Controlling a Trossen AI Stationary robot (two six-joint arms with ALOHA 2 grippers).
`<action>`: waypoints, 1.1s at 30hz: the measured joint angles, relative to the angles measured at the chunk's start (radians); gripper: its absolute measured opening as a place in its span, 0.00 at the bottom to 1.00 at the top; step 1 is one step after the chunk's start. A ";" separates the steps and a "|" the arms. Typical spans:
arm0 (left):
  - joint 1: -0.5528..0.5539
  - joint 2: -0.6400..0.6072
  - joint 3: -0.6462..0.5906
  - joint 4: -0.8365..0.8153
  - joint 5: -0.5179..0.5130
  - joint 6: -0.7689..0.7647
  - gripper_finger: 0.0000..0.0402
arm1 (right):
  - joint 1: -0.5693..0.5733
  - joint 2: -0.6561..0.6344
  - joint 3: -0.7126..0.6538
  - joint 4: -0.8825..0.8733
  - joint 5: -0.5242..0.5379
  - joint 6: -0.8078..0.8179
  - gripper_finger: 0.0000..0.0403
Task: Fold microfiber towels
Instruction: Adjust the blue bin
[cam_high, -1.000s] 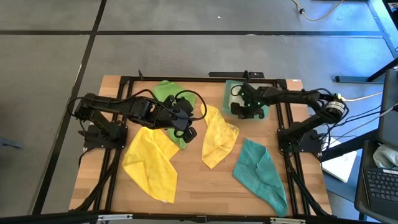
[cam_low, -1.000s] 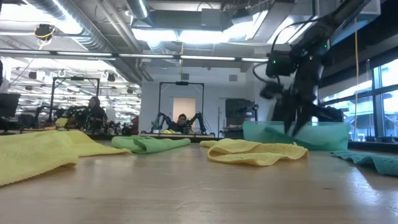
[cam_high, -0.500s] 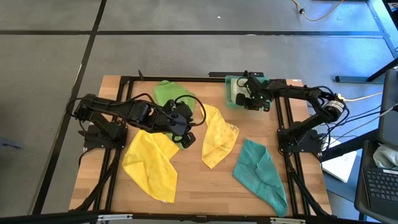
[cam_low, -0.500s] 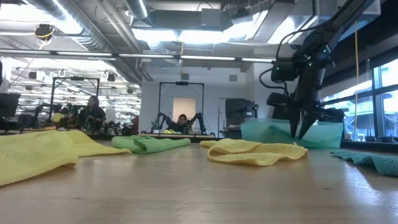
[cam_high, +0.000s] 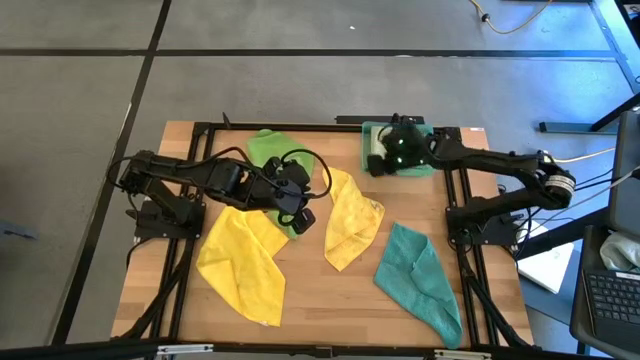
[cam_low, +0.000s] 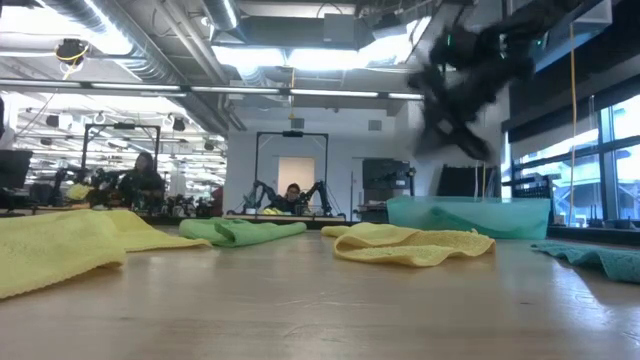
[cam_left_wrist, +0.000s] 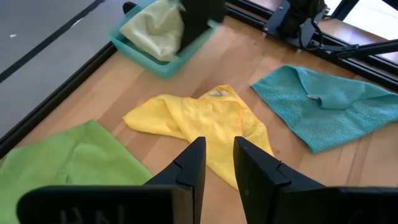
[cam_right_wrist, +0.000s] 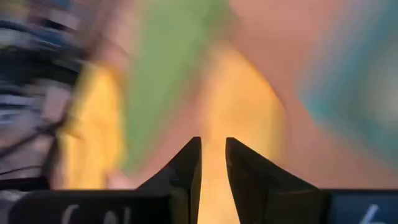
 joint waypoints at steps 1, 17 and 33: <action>0.000 0.000 0.000 0.000 -0.005 0.000 0.18 | 0.011 -0.001 0.011 0.092 0.006 -0.057 0.19; 0.000 0.000 0.000 0.009 -0.010 -0.007 0.18 | 0.013 0.527 0.602 -0.383 0.234 -0.935 0.19; -0.010 0.000 0.000 0.008 -0.013 -0.008 0.18 | -0.122 0.798 0.863 -0.887 0.395 -1.025 0.19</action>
